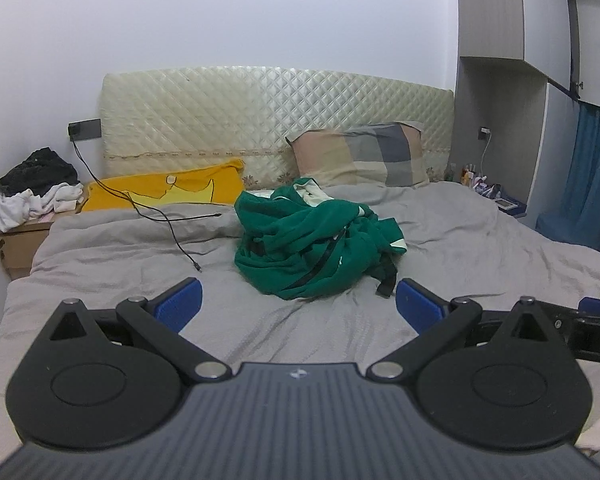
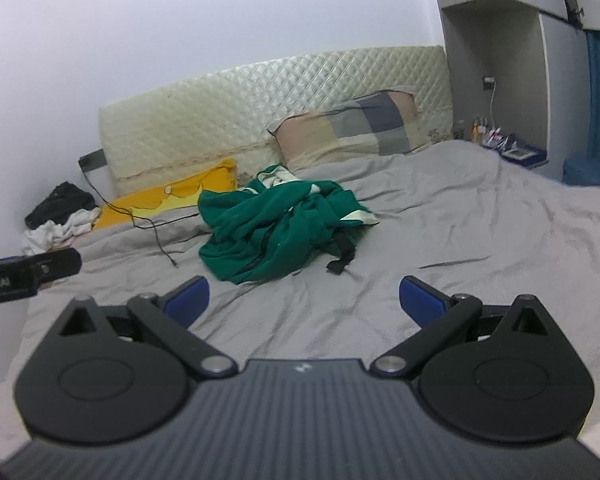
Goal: Fold large clothes
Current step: 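Move both tools toward the green hoodie and close the left tool on it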
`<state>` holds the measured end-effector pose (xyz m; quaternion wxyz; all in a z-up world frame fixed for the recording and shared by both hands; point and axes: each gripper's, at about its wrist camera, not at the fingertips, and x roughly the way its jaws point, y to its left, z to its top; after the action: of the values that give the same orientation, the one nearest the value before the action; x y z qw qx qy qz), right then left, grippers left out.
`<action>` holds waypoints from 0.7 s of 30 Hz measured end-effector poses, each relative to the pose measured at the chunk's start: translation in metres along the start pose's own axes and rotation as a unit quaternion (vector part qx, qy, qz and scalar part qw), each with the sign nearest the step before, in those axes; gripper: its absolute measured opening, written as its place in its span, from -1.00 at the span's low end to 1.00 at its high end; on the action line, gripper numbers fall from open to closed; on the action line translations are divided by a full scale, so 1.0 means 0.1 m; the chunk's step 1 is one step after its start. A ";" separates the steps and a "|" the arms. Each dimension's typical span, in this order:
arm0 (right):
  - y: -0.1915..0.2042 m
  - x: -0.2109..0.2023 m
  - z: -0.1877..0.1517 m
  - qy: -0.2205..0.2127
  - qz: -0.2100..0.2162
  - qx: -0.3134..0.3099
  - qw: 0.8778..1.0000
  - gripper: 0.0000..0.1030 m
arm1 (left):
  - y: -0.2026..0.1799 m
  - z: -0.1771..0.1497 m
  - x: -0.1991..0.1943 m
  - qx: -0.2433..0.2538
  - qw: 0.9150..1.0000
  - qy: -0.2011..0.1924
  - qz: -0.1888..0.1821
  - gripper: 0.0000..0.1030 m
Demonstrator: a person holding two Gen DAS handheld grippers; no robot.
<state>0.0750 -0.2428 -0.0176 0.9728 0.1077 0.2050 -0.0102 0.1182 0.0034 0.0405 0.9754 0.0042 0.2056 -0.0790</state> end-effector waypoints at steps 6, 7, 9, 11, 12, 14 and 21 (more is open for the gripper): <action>-0.02 0.26 -0.03 0.012 -0.002 0.013 1.000 1.00 | 0.10 -0.04 0.41 -0.011 1.000 0.014 -0.024 1.00; -0.02 0.32 -0.02 0.016 0.002 0.018 1.000 1.00 | 0.10 -0.04 0.52 -0.008 0.999 0.020 -0.030 1.00; -0.05 0.49 0.01 0.028 0.017 0.031 0.999 1.00 | 0.11 -0.03 0.76 0.002 0.999 0.028 -0.043 1.00; -0.11 0.70 0.07 0.041 0.033 0.055 0.997 1.00 | 0.11 -0.01 1.01 0.013 0.998 0.035 -0.048 1.00; -0.16 0.83 0.11 0.050 0.040 0.069 0.996 1.00 | 0.12 0.01 1.12 0.016 0.998 0.037 -0.050 1.00; -0.23 1.10 0.21 0.061 0.047 0.086 0.993 1.00 | 0.12 0.07 1.38 0.024 0.998 0.038 -0.054 1.00; -0.43 2.33 0.44 0.061 0.044 0.073 0.995 1.00 | 0.20 0.35 2.71 0.039 0.996 0.028 -0.070 1.00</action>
<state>0.3036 -0.2886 -0.0803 0.9476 0.1878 0.2573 0.0242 0.3801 -0.0195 -0.0373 0.9604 0.0299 0.2298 -0.1547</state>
